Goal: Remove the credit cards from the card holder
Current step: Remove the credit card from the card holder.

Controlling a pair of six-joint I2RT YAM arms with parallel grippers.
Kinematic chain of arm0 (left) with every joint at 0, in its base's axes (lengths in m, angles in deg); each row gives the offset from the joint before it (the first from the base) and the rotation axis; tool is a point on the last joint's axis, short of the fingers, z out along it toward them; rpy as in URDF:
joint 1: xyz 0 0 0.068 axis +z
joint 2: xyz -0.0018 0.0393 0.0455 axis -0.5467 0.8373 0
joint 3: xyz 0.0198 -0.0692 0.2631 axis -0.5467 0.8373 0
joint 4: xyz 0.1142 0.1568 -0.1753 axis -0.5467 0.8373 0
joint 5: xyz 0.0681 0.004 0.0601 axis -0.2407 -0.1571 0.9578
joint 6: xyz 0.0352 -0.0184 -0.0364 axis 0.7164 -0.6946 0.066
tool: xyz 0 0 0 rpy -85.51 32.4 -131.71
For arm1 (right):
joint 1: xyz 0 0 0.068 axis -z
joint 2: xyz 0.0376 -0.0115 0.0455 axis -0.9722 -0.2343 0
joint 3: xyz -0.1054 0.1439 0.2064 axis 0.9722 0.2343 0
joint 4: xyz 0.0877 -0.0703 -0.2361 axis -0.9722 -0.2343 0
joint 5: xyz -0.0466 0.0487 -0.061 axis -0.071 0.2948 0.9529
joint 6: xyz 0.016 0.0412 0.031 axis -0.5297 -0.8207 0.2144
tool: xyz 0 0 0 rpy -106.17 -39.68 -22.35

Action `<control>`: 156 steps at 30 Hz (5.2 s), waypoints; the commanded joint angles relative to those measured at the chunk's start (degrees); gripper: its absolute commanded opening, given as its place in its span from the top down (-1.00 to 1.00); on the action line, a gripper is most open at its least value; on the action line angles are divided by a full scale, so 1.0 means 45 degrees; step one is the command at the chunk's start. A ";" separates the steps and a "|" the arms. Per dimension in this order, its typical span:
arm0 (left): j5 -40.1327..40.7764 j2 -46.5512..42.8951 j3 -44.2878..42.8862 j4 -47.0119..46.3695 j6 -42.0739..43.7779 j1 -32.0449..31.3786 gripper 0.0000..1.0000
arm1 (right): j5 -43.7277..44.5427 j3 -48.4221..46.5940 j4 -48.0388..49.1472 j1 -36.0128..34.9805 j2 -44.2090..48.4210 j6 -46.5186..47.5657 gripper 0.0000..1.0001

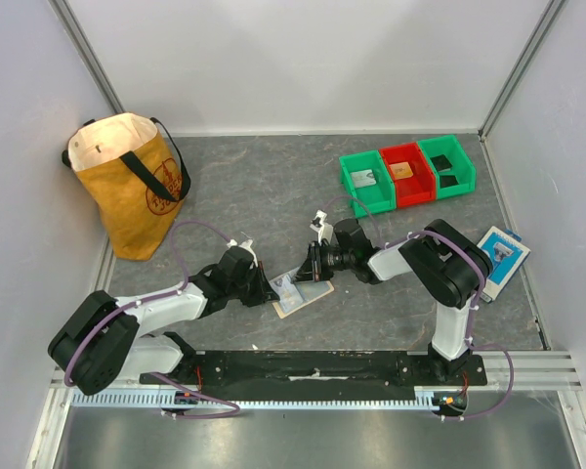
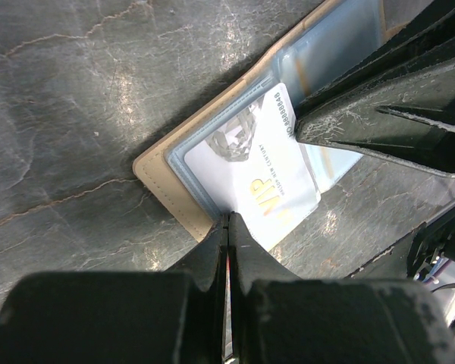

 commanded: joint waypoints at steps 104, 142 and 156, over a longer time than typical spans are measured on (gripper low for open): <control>0.0040 0.0014 0.0093 0.0978 0.0321 0.0177 0.95 | -0.0707 -0.0964 -0.2103 0.0638 0.0495 0.1694 1.00; -0.0272 0.0794 0.0093 0.0315 0.0125 0.0197 0.96 | -0.1547 -0.0749 -0.1341 0.0540 -0.0072 0.1303 0.69; -0.0331 0.0853 0.0152 0.0217 0.0067 0.0275 0.96 | -0.1958 -0.0515 -0.1575 0.0539 -0.0033 0.1616 0.70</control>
